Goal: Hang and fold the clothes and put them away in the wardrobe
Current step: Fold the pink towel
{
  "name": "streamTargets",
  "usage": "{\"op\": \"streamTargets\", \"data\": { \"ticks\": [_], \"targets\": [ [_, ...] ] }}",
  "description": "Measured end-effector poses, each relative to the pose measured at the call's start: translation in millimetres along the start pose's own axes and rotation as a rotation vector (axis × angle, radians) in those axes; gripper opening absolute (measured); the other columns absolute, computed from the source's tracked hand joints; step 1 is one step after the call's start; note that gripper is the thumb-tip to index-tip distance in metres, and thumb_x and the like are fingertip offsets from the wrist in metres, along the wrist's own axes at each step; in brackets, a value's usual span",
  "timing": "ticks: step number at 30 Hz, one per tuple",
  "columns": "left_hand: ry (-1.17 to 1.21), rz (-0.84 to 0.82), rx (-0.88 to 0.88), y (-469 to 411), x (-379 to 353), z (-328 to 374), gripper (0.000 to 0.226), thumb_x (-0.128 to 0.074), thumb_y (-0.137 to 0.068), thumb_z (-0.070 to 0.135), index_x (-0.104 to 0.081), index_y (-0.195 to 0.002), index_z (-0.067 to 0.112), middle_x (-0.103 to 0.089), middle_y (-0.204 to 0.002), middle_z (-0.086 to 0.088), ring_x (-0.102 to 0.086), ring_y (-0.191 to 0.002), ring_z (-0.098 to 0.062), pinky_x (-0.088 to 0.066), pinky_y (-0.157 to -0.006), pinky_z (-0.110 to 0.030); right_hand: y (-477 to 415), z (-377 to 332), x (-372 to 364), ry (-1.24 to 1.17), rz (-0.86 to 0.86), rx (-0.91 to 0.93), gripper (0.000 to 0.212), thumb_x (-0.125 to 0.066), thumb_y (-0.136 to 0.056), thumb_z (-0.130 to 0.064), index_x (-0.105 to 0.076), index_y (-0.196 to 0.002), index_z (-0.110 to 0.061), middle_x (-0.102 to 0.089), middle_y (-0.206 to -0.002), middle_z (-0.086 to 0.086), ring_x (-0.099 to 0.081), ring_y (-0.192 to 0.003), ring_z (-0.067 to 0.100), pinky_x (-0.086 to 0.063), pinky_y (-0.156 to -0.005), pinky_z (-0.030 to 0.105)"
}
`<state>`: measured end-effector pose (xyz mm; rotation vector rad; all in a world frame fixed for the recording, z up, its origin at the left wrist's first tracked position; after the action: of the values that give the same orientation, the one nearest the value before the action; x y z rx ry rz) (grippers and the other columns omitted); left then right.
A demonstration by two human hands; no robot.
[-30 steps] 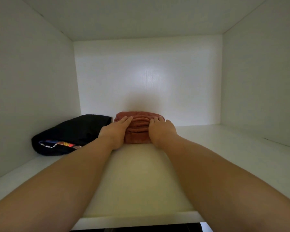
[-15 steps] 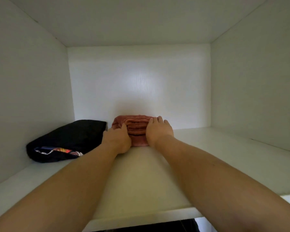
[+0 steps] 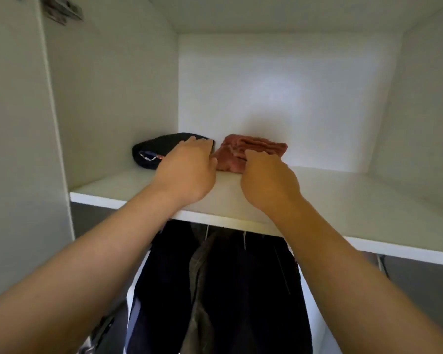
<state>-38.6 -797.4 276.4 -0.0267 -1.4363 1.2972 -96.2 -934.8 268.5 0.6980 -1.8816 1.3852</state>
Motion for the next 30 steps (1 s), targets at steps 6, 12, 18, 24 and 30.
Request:
{"op": "streamTargets", "data": {
  "ticks": [6, 12, 18, 24, 30],
  "targets": [
    [0.051, 0.301, 0.141, 167.6, 97.8, -31.2, 0.023, -0.054, -0.098, 0.03, -0.074, -0.1, 0.02, -0.074, -0.094, 0.006, -0.065, -0.089, -0.012, -0.048, -0.083, -0.03, 107.7, -99.4, -0.3, -0.284, 0.125, 0.286, 0.028, -0.052, -0.1, -0.029, -0.065, -0.123, -0.02, -0.071, -0.11, 0.007, -0.064, -0.1, 0.034, -0.047, -0.077, 0.038],
    [-0.2, 0.329, 0.596, 333.0, 147.0, -77.6, 0.026, -0.053, -0.099, 0.029, -0.072, -0.089, 0.015, -0.071, -0.084, 0.005, -0.064, -0.079, -0.015, -0.052, -0.073, -0.038, 227.2, -214.5, -40.4, -0.603, -0.166, 0.635, 0.02, -0.055, -0.101, -0.031, -0.069, -0.094, -0.018, -0.072, -0.083, 0.005, -0.063, -0.078, 0.039, -0.052, -0.063, 0.042],
    [-0.489, 0.354, 1.155, 538.8, 200.5, -49.2, 0.024, -0.054, -0.1, 0.034, -0.072, -0.091, 0.02, -0.069, -0.081, 0.008, -0.06, -0.074, -0.012, -0.05, -0.068, -0.036, 373.9, -299.7, -67.2, -0.7, -0.558, 1.066, 0.028, -0.054, -0.099, -0.035, -0.066, -0.084, -0.015, -0.069, -0.072, 0.005, -0.059, -0.066, 0.04, -0.054, -0.058, 0.041],
    [-0.578, 0.397, 1.714, 730.9, 220.9, 44.5, 0.031, -0.05, -0.102, 0.04, -0.07, -0.09, 0.02, -0.07, -0.084, 0.004, -0.063, -0.075, -0.017, -0.054, -0.069, -0.037, 548.5, -351.4, -52.1, -0.653, -0.811, 1.518, 0.039, -0.04, -0.101, -0.048, -0.064, -0.08, -0.026, -0.061, -0.064, -0.007, -0.053, -0.058, 0.015, -0.039, -0.049, 0.024],
    [-0.54, 0.399, 2.005, 869.4, 215.5, 97.7, 0.031, -0.047, -0.103, 0.039, -0.071, -0.096, 0.022, -0.073, -0.095, 0.004, -0.065, -0.081, -0.016, -0.056, -0.074, -0.033, 705.9, -373.0, -27.4, -0.596, -0.962, 1.777, 0.044, -0.039, -0.103, -0.046, -0.053, -0.066, -0.026, -0.055, -0.061, -0.008, -0.051, -0.052, 0.013, -0.031, -0.044, 0.026]
  ]
}}
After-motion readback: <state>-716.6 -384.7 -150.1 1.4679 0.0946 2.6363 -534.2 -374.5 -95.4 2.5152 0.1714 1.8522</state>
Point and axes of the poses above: each hand's wrist, its own y-axis away from the middle knuckle, its own x-axis out of the back of the hand, z = x × y, the point moved 9 cm from there along -y, towards the middle knuckle
